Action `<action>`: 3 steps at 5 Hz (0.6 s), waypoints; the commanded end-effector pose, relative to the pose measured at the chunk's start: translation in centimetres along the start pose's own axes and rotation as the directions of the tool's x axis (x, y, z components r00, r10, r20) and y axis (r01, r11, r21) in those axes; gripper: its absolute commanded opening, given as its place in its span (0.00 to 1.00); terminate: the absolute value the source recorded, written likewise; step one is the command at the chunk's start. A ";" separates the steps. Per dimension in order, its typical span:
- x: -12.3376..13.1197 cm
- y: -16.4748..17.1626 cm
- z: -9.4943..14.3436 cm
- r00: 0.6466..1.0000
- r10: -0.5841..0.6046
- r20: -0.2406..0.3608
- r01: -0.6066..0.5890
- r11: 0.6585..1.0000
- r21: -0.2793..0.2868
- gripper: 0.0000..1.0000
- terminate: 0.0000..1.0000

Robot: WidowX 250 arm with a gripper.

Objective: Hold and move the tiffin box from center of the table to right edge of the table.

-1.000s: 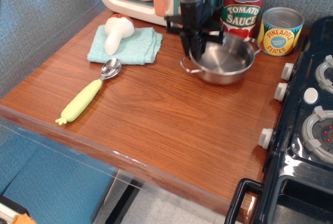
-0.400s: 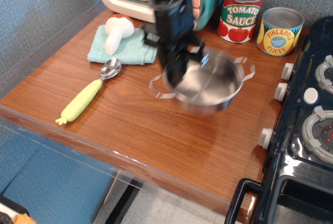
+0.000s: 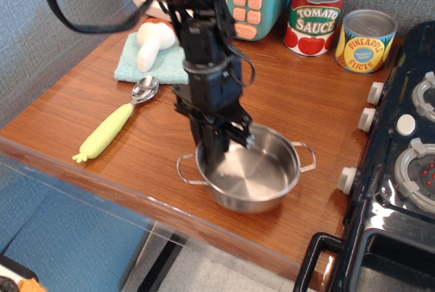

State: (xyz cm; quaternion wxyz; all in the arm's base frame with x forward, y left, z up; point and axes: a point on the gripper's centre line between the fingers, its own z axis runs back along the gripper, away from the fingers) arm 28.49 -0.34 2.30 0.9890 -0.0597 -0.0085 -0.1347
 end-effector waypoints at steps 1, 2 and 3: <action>0.8 -2.3 1.1 0.991 -0.120 0.061 0.117 0.992 0.053 0.00 0.00; 0.8 -1.9 1.8 0.988 -0.104 0.114 0.097 0.993 0.063 1.00 0.00; 1.0 -1.6 3.2 0.985 -0.057 0.164 0.042 0.995 0.090 1.00 0.00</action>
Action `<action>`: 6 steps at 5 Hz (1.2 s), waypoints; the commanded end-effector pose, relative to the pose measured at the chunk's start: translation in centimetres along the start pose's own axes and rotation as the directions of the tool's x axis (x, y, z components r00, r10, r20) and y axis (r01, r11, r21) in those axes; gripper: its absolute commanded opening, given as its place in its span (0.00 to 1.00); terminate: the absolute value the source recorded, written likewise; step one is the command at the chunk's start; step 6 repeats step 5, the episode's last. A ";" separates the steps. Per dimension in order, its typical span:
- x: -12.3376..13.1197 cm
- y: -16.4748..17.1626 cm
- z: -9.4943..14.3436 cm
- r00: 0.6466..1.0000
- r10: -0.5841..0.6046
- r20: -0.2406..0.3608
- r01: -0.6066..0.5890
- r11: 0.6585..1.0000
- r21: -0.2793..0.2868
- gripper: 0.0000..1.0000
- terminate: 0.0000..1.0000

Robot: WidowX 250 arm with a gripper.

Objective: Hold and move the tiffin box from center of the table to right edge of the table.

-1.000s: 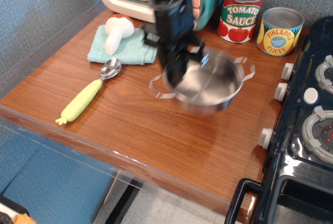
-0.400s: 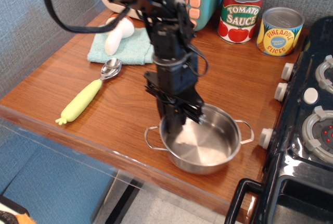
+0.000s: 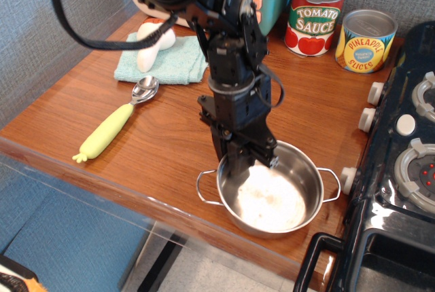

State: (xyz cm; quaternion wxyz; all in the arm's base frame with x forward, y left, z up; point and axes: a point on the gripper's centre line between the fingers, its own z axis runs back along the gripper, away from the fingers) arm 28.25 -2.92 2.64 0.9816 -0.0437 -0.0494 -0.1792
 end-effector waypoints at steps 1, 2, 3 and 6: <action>0.4 1.7 6.6 0.968 0.165 0.190 -0.185 0.978 0.095 1.00 0.00; -0.7 2.1 8.9 0.915 0.320 0.247 -0.358 0.925 0.129 1.00 0.00; -1.0 2.5 8.9 0.915 0.346 0.207 -0.376 0.917 0.133 1.00 0.00; -1.0 2.5 8.9 0.915 0.346 0.207 -0.376 0.917 0.133 1.00 1.00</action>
